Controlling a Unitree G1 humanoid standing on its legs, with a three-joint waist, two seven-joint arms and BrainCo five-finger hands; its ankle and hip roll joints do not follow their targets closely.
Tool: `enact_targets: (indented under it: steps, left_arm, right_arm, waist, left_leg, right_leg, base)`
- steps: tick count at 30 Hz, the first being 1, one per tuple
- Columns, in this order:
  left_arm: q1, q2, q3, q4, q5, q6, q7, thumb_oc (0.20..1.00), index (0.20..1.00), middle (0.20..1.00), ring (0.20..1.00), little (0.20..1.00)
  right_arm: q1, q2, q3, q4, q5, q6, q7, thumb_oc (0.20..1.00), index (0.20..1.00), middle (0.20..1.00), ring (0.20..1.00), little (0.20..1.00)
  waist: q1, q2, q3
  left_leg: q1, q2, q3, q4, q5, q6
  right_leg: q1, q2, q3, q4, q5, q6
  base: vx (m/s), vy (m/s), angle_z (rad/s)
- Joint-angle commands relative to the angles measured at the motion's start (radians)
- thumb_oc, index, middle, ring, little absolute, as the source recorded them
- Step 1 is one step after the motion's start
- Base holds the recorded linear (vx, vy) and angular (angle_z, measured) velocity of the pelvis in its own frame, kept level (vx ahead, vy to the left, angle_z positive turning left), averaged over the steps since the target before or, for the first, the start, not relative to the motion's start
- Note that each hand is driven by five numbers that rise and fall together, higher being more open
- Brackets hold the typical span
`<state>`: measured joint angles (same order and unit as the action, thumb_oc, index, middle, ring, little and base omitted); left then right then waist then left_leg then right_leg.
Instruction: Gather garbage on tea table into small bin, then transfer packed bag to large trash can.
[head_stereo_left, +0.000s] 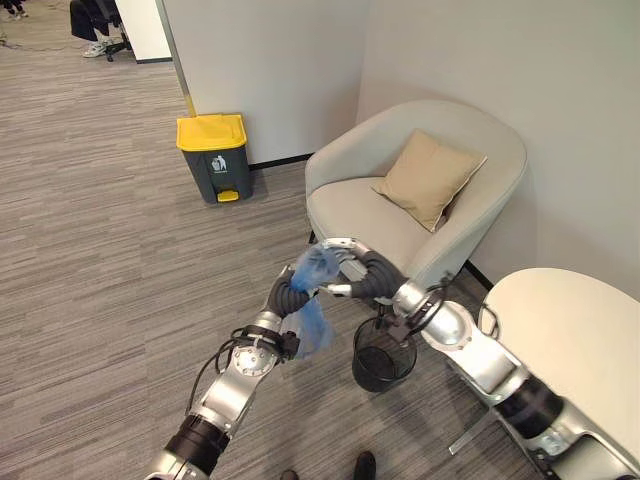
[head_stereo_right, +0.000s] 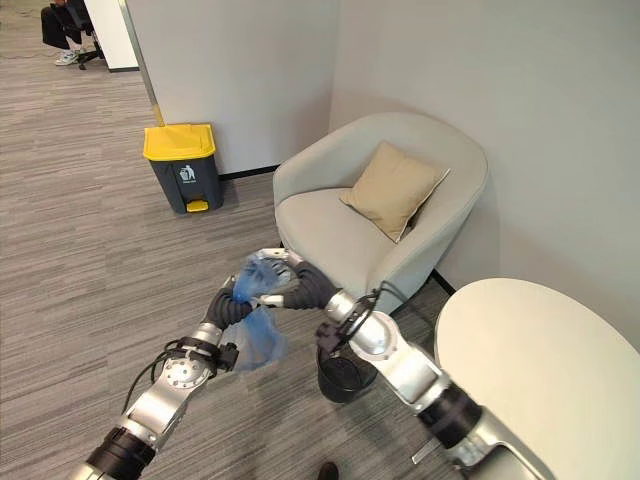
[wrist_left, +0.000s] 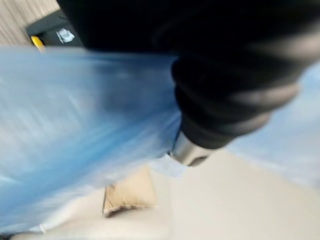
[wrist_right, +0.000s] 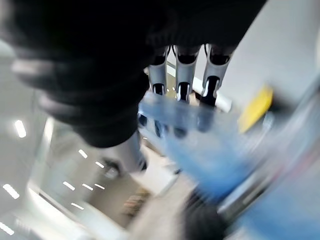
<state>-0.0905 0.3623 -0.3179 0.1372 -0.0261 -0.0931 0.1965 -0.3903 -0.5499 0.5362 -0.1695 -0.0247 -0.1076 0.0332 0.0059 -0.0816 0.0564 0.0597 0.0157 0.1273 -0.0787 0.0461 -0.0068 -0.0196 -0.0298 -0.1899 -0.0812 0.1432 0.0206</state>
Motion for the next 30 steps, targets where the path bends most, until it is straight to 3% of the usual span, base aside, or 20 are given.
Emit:
enact_targets:
  steps: [1,4,9,18,23,30]
  left_arm:
    - [-0.031,0.011,0.028,-0.038,-0.065,-0.084,0.018,0.2,0.2,0.2,0.2,0.2]
    - [0.042,0.011,0.081,-0.022,-0.116,-0.075,0.0,0.2,0.2,0.2,0.2,0.2]
    - [0.11,0.016,0.143,0.013,-0.163,-0.067,-0.036,0.2,0.2,0.2,0.2,0.2]
    - [0.25,0.019,0.296,0.129,-0.215,-0.048,-0.128,0.2,0.2,0.2,0.2,0.2]
    - [0.308,0.009,0.375,0.18,-0.246,-0.042,-0.152,0.2,0.2,0.2,0.2,0.2]
    - [0.353,-0.006,0.458,0.255,-0.279,-0.044,-0.145,0.2,0.2,0.2,0.2,0.2]
  right_arm:
    - [-0.013,0.041,-0.063,-0.09,-0.164,-0.077,-0.079,1.0,1.0,1.0,1.0,1.0]
    - [0.047,0.007,-0.127,-0.095,-0.216,-0.076,-0.102,1.0,1.0,1.0,1.0,1.0]
    - [0.178,0.011,-0.201,-0.045,-0.166,-0.06,-0.077,1.0,1.0,1.0,1.0,1.0]
    - [0.483,0.088,-0.379,0.276,-0.046,-0.004,-0.014,1.0,1.0,1.0,1.0,1.0]
    - [0.53,0.145,-0.445,0.417,0.034,0.01,-0.012,1.0,1.0,1.0,1.0,1.0]
    - [0.515,0.143,-0.472,0.477,0.043,0.01,-0.025,1.0,1.0,1.0,1.0,1.0]
  waist:
    - [0.0,-0.009,-0.012]
    - [-0.006,0.001,-0.014]
    - [-0.012,0.009,-0.012]
    - [-0.022,0.022,0.002]
    - [-0.02,0.026,0.01]
    - [0.006,0.025,0.052]
  left_leg:
    - [-0.007,-0.006,0.0,0.005,-0.075,-0.017]
    - [-0.005,-0.004,-0.002,0.004,-0.072,-0.019]
    - [-0.009,-0.002,-0.005,0.003,-0.066,-0.022]
    - [-0.018,0.0,-0.014,0.003,-0.057,-0.027]
    - [-0.023,0.002,-0.023,0.005,-0.053,-0.031]
    - [-0.066,0.001,-0.05,0.067,-0.064,-0.033]
  right_leg:
    - [0.084,-0.068,0.017,0.086,-0.209,0.097]
    - [0.088,-0.063,0.018,0.079,-0.211,0.095]
    - [0.086,-0.061,0.012,0.08,-0.212,0.092]
    - [0.084,-0.057,-0.004,0.082,-0.223,0.087]
    - [0.082,-0.055,-0.009,0.085,-0.228,0.082]
    - [0.07,-0.054,-0.015,0.09,-0.233,0.072]
  base:
    - [0.02,-0.051,-0.11]
    - [0.02,-0.054,-0.06]
    - [0.0,0.0,0.0]
    - [-0.01,-0.008,0.01]
    - [0.0,-0.005,0.01]
    - [-0.04,-0.019,0.01]
